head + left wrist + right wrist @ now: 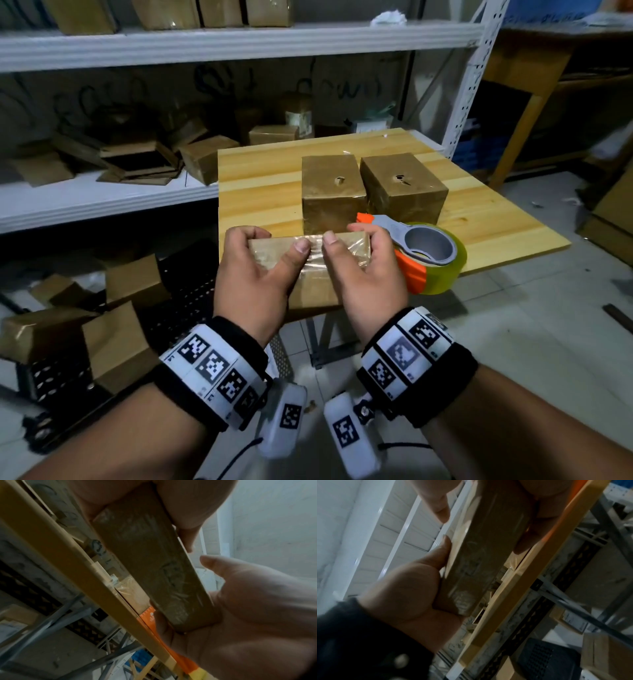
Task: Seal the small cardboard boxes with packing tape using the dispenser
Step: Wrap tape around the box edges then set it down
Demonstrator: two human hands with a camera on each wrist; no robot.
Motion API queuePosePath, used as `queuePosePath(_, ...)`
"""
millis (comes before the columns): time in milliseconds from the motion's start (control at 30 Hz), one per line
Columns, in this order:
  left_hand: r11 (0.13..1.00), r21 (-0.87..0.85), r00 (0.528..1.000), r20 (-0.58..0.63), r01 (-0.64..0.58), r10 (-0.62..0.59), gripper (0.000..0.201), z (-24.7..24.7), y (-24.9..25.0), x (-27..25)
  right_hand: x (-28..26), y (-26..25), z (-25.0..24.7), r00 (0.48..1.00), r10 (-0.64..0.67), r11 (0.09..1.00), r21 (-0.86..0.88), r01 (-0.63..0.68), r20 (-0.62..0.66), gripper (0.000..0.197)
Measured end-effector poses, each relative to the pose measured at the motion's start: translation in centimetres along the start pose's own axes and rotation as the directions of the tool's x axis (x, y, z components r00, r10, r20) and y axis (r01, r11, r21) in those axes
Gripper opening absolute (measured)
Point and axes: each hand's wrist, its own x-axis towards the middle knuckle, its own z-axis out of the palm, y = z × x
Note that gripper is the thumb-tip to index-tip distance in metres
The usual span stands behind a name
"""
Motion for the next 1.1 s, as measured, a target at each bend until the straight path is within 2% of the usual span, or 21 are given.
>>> queuePosePath(133,0.999,-0.023,0.999,0.019,-0.031,0.032,0.033,0.1,0.1,-0.3,-0.2,0.3,-0.2,0.995,-0.038,0.998,-0.060,0.033,-0.093,0.060)
queuePosePath(367,0.997,-0.052,0.998,0.025,-0.055,0.056,0.041,0.2,-0.2,-0.2,0.0,0.1,-0.8,0.992,-0.077,0.987,-0.147,0.062,-0.099,0.029)
queuePosePath(500,0.996,-0.077,0.998,0.035,-0.040,0.043,0.051,0.3,-0.5,-0.1,0.2,0.7,-1.1,0.990,-0.099,0.977,-0.196,0.078,-0.099,0.021)
queuePosePath(700,0.994,-0.080,0.996,0.043,-0.072,0.076,0.048,0.2,-0.7,-0.1,0.3,0.8,-1.2,0.985,-0.086,0.992,-0.103,0.071,-0.152,0.044)
queuePosePath(833,0.987,-0.153,0.997,0.040,-0.059,0.066,0.049,-0.2,-0.5,0.0,0.1,-0.3,-1.3,0.996,-0.027,1.000,-0.014,0.026,-0.090,0.040)
queuePosePath(867,0.983,-0.174,0.997,0.046,-0.052,0.061,0.046,-0.3,-0.5,0.0,0.1,-0.7,-1.4,0.998,0.017,1.000,0.000,-0.017,-0.057,0.045)
queuePosePath(967,0.979,-0.200,0.995,0.086,-0.041,0.059,0.037,-0.5,-0.5,-0.2,0.2,-1.7,-2.1,0.989,0.143,0.989,0.021,-0.144,0.025,0.082)
queuePosePath(1100,0.975,-0.207,0.985,0.136,-0.076,0.105,0.032,-0.7,-0.3,-0.4,0.7,-1.2,-2.1,0.983,0.181,0.982,0.046,-0.181,0.009,0.090)
